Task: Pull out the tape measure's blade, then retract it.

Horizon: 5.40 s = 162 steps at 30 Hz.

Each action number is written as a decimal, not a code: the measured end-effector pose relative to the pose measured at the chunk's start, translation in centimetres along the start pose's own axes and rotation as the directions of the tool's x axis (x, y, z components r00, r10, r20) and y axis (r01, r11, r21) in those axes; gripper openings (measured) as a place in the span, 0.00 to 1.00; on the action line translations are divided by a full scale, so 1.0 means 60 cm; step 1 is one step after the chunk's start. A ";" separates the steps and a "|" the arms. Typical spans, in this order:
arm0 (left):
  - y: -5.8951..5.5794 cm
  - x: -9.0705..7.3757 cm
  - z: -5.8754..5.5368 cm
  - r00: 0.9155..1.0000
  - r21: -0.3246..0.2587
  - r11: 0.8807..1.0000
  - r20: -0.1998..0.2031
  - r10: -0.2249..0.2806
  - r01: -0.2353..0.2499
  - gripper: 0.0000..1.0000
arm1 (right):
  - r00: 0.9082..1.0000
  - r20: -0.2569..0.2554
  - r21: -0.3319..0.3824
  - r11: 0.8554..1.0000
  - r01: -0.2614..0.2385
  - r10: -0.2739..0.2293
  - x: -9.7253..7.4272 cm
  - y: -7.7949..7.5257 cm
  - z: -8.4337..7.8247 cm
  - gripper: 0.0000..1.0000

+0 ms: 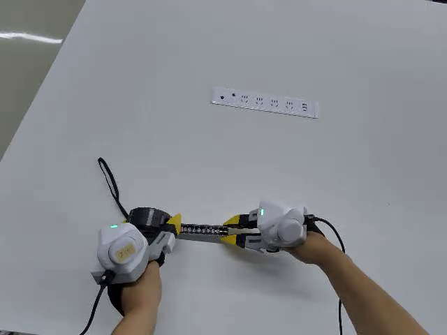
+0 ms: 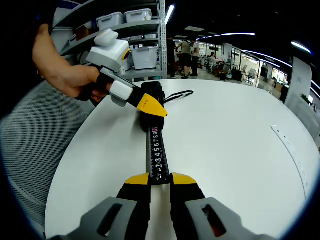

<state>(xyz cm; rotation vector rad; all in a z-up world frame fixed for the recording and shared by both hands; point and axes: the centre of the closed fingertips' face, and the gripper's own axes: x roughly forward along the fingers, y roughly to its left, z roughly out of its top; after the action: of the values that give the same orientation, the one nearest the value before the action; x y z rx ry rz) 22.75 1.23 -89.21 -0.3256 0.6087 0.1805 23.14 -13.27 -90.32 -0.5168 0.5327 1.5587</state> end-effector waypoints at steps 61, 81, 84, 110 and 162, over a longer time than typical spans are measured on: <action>0.001 -0.002 0.003 1.000 -0.042 0.999 -0.006 -0.016 0.016 0.64 | 0.999 0.039 -0.015 0.999 -0.036 0.037 0.072 0.008 0.055 0.12; 0.003 0.000 0.003 1.000 -0.054 0.998 -0.007 -0.021 0.020 0.65 | 0.997 0.041 -0.033 0.998 -0.058 0.060 0.095 0.011 0.073 0.12; 0.003 0.000 0.003 1.000 -0.056 0.998 -0.008 -0.022 0.021 0.65 | 0.997 0.040 -0.035 0.997 -0.062 0.063 0.098 0.011 0.075 0.12; 0.004 0.000 0.004 1.000 -0.065 0.998 -0.011 -0.023 0.022 0.64 | 0.996 0.038 -0.056 0.995 -0.081 0.083 0.120 0.014 0.088 0.12; -0.002 0.002 -0.005 0.999 -0.036 0.999 -0.012 -0.030 0.030 0.66 | 0.998 0.025 -0.041 0.998 -0.052 0.053 0.137 0.017 0.080 0.14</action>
<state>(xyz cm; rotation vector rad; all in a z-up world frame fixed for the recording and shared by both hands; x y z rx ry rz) 22.70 1.04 -89.47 -0.3708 0.6135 0.1606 21.67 -3.91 -91.60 -0.5162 0.4987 1.6269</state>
